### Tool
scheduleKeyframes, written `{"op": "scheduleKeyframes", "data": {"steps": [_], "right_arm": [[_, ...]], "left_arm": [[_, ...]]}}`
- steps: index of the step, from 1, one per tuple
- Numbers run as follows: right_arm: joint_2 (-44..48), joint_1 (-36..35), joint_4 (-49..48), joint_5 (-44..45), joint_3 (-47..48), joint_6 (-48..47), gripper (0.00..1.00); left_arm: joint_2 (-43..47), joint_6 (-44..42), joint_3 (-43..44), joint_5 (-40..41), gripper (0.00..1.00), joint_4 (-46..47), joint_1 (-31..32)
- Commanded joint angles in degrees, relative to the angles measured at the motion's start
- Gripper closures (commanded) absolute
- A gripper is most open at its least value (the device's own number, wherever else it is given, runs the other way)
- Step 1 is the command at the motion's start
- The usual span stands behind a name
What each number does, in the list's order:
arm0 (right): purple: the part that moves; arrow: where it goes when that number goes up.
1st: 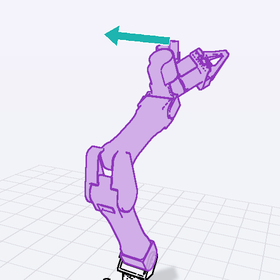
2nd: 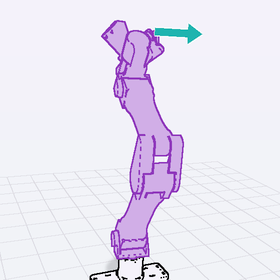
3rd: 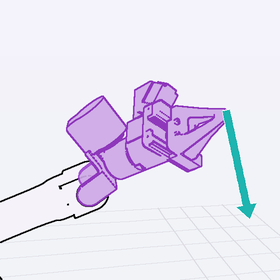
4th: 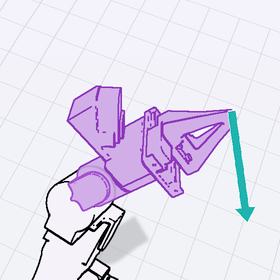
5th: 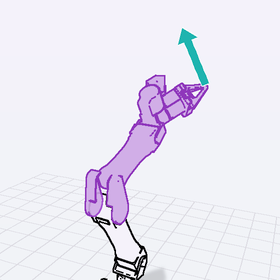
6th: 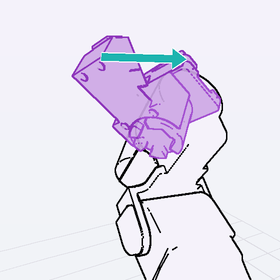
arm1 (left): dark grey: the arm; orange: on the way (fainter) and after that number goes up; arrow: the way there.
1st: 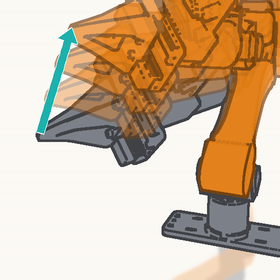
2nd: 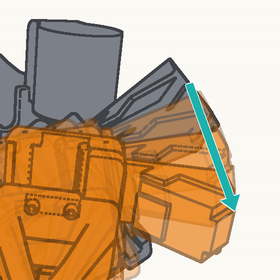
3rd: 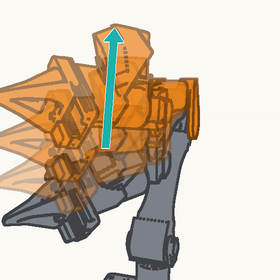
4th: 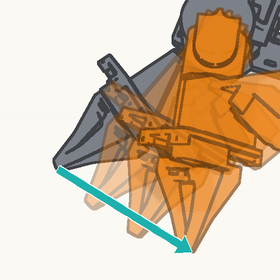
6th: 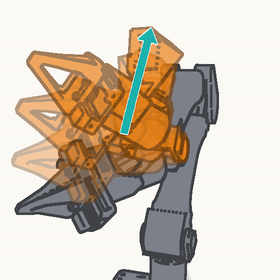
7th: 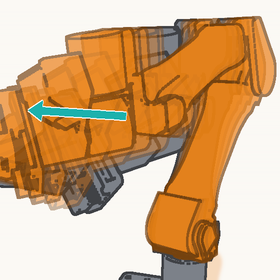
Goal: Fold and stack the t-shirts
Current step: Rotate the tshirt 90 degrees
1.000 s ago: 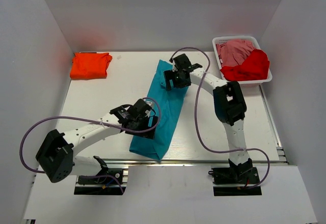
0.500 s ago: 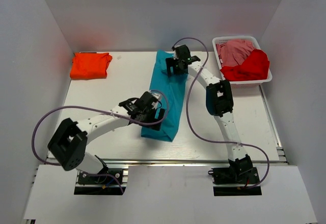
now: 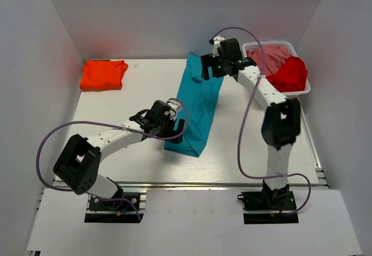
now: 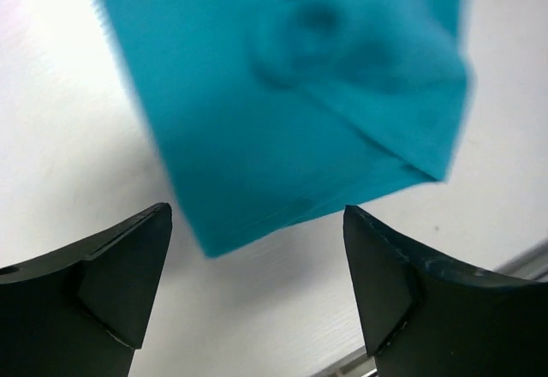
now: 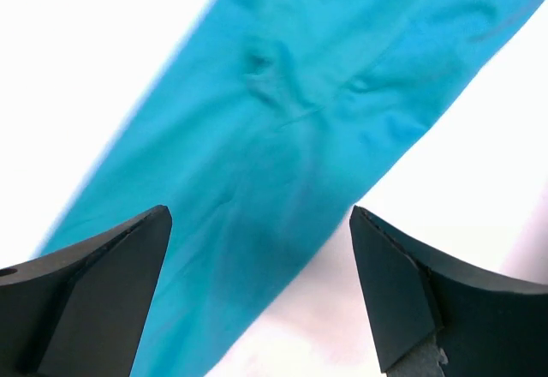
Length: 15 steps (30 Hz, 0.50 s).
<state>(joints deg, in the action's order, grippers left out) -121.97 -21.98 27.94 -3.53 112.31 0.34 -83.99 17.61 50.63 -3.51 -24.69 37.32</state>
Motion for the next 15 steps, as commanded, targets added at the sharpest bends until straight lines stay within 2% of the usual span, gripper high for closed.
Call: {"op": "scheduleKeyframes", "data": {"steps": [1, 2, 5, 8, 11, 15], "right_arm": [[11.4, -0.6, -4.3, -4.3, -12.5, 2.0, 0.1], [16.8, -0.5, -5.0, -4.5, -14.6, 3.4, 0.1], [24.3, -0.3, -8.8, -4.6, -24.0, 5.7, 0.1], [28.0, -0.3, -9.2, -5.7, -30.3, 6.3, 0.1], [31.4, -0.3, -9.1, -6.5, -34.3, 6.7, 0.1], [34.6, -0.3, -8.4, -7.1, -37.1, 6.6, 0.1]], "left_arm": [[2.7, -14.0, -0.1, -11.5, 0.1, 12.5, 1.0], [2.1, -16.4, -0.1, -11.5, 0.1, 14.2, 1.9], [-0.6, -22.5, 2.6, -12.5, 0.11, 14.2, 1.9], [-3.7, -24.8, 4.3, -8.4, 0.14, 13.5, 1.9], [-5.6, -26.7, 4.8, -8.4, 0.17, 13.5, 1.2], [-7.7, -30.3, 4.1, -13.5, 0.18, 15.5, 0.6]]}}
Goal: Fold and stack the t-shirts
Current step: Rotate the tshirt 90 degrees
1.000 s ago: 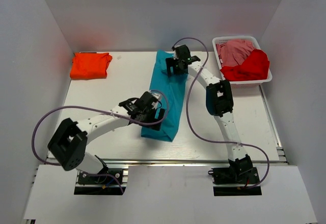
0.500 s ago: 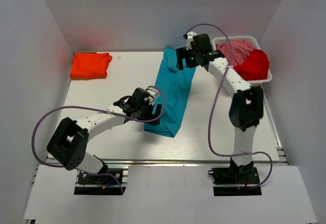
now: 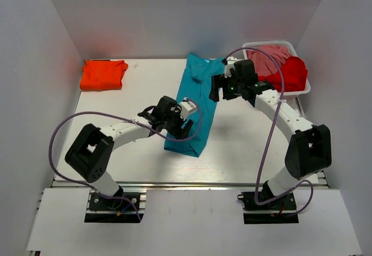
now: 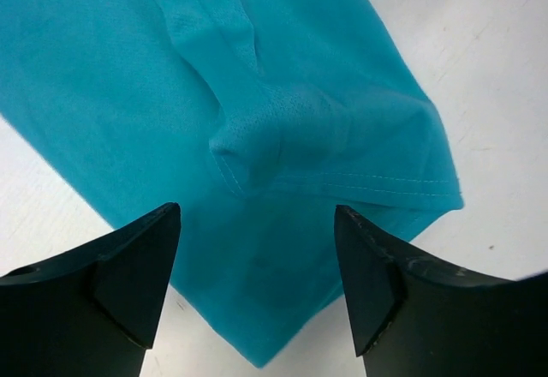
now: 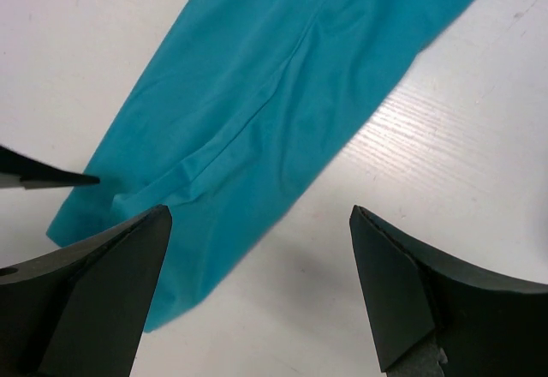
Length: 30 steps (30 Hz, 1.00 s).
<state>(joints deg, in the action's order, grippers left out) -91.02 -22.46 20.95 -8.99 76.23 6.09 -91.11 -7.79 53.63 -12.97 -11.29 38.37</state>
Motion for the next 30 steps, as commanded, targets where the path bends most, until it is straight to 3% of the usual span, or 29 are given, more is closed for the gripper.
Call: {"op": "scheduleKeyframes", "data": {"steps": [1, 7, 12, 14, 18, 26, 30], "right_arm": [[3.8, 0.2, -0.1, -1.9, -0.9, 0.9, 0.1], [6.6, 0.4, -1.1, -2.2, -2.4, 0.9, 0.1], [8.1, 0.3, -0.9, -0.8, -3.2, 0.7, 0.1], [8.4, 0.4, -0.8, -0.7, -3.4, 0.9, 0.1], [8.6, 0.2, -0.8, -0.7, -4.2, 1.2, 0.1], [7.0, 0.4, 0.6, -0.8, -4.6, 1.9, 0.1], [7.0, 0.4, 0.8, -1.1, -4.6, 2.4, 0.1]], "left_arm": [[-1.3, -5.7, 1.7, -5.4, 0.19, 2.1, -0.4], [-9.6, -7.6, 7.3, -5.5, 0.27, -1.7, -0.4], [-10.9, -7.1, 8.3, -7.5, 0.51, -1.7, -0.4], [-8.7, -6.3, 7.6, -8.0, 0.56, -1.7, -0.4], [-5.2, -2.4, 5.4, -12.0, 0.77, -1.7, -0.4], [-4.1, 6.8, 4.9, -19.6, 0.94, -5.3, 0.3], [-4.1, 11.5, 3.8, -21.3, 0.97, -8.7, 0.3]]}}
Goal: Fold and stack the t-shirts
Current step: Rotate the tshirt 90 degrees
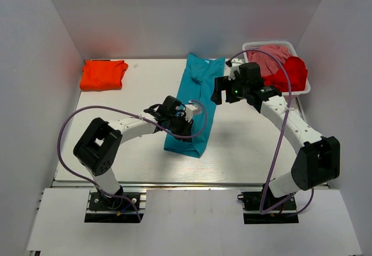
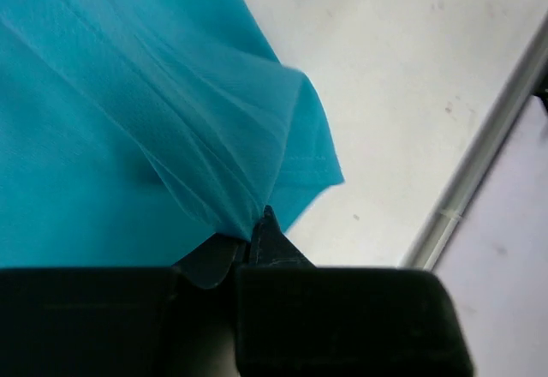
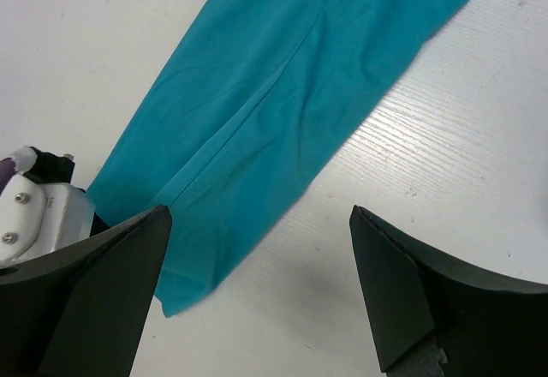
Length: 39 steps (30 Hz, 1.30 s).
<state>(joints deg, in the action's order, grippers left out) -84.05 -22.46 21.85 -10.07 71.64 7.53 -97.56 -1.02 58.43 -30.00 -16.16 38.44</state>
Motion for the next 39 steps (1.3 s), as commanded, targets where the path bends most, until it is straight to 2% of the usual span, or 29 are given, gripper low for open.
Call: {"op": "scheduleKeyframes", "data": {"steps": [1, 3, 13, 15, 22, 27, 32, 36, 39], "right_arm": [[0.0, 0.3, 0.0, 0.0, 0.0, 1.0, 0.1], [-0.3, 0.4, 0.5, -0.6, 0.3, 1.0, 0.1], [-1.1, 0.3, 0.4, -3.1, -0.6, 1.5, 0.1], [-1.6, 0.2, 0.3, -3.3, -1.0, 1.2, 0.1], [-2.6, 0.0, 0.6, -4.3, -0.6, 0.6, 0.1], [1.3, -0.1, -1.7, -7.7, -8.6, 0.3, 0.1], [8.9, -1.2, -3.1, -10.4, -22.0, 0.5, 0.1], [12.5, -3.5, -2.4, -11.5, -27.7, 0.8, 0.1], [13.9, -4.3, -2.9, -8.3, -30.1, 3.2, 0.1]], "left_arm": [[2.4, 6.6, -1.0, -5.7, 0.97, -3.8, 0.2], [1.6, 8.8, -1.6, -8.6, 0.97, -5.8, 0.2], [-5.7, 13.1, 0.3, -11.4, 0.97, -11.0, -0.4], [-6.2, 13.8, 1.9, -9.3, 1.0, -13.2, -0.4], [-5.5, 13.8, 10.1, -4.8, 1.0, -17.6, -1.4], [-5.5, 14.4, 12.0, -6.0, 1.0, -19.3, -3.2], [-4.4, 15.1, 10.4, -14.4, 1.0, -17.8, -4.3], [-4.4, 16.3, 7.5, -20.6, 1.0, -16.6, -4.9], [-3.8, 16.8, 6.3, -25.4, 0.99, -15.1, -4.3]]}}
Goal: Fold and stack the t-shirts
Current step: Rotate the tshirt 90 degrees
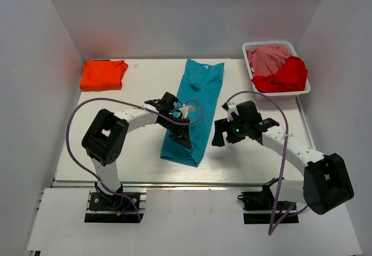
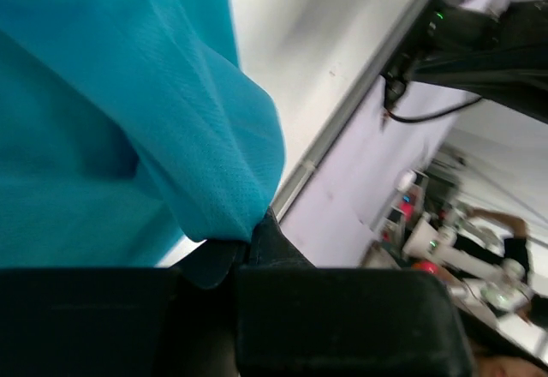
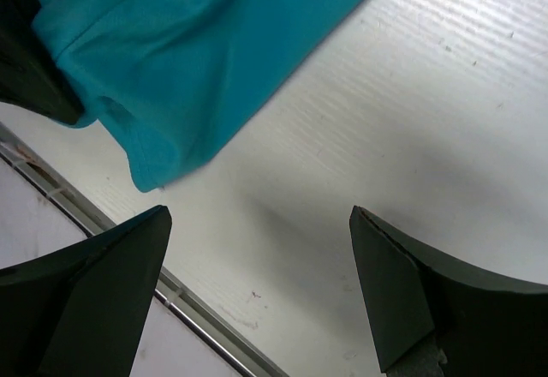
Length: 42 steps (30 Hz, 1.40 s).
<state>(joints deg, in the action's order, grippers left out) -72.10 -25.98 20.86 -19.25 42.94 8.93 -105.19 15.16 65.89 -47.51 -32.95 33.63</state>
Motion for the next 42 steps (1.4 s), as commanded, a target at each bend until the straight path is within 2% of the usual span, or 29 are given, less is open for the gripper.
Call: {"op": "scheduleKeyframes", "data": {"steps": [1, 5, 9, 25, 27, 32, 35, 37, 42], "right_arm": [[2.2, -1.0, -2.5, 1.7, -1.5, 2.6, 0.1], [6.3, -0.7, -6.3, 6.3, -4.3, 7.0, 0.1], [9.8, -0.5, -9.7, 7.4, -5.8, 9.8, 0.1], [12.7, -0.1, -6.0, 14.1, -6.5, 11.0, 0.1], [13.0, 0.0, -5.4, 14.8, -6.5, 11.2, 0.1], [13.2, 0.1, -4.1, 14.9, -6.5, 11.2, 0.1], [13.0, 0.1, -3.9, 14.3, -6.4, 11.1, 0.1], [12.4, 0.3, -3.9, 14.0, -6.1, 10.9, 0.1], [10.8, 0.2, -3.9, 12.7, -5.7, 11.1, 0.1]], "left_arm": [[3.8, 0.7, -1.2, -7.9, 0.98, 1.7, 1.2], [4.4, 2.0, -1.2, -7.7, 0.97, 1.7, 1.7], [5.4, 4.7, -1.2, -7.7, 0.95, 5.7, 2.2], [2.2, 11.1, 1.3, -7.1, 0.93, 10.4, 8.0], [2.2, 11.1, 1.3, -5.7, 0.93, 9.8, 8.0], [2.8, 11.1, -0.6, -0.4, 1.0, 5.8, 6.5], [3.3, 8.8, 0.1, 4.4, 1.0, 1.4, 6.5], [3.8, 8.8, 0.1, 4.4, 1.0, 0.7, 6.5], [4.5, 6.9, 0.1, 13.6, 1.0, -5.5, 5.3]]}}
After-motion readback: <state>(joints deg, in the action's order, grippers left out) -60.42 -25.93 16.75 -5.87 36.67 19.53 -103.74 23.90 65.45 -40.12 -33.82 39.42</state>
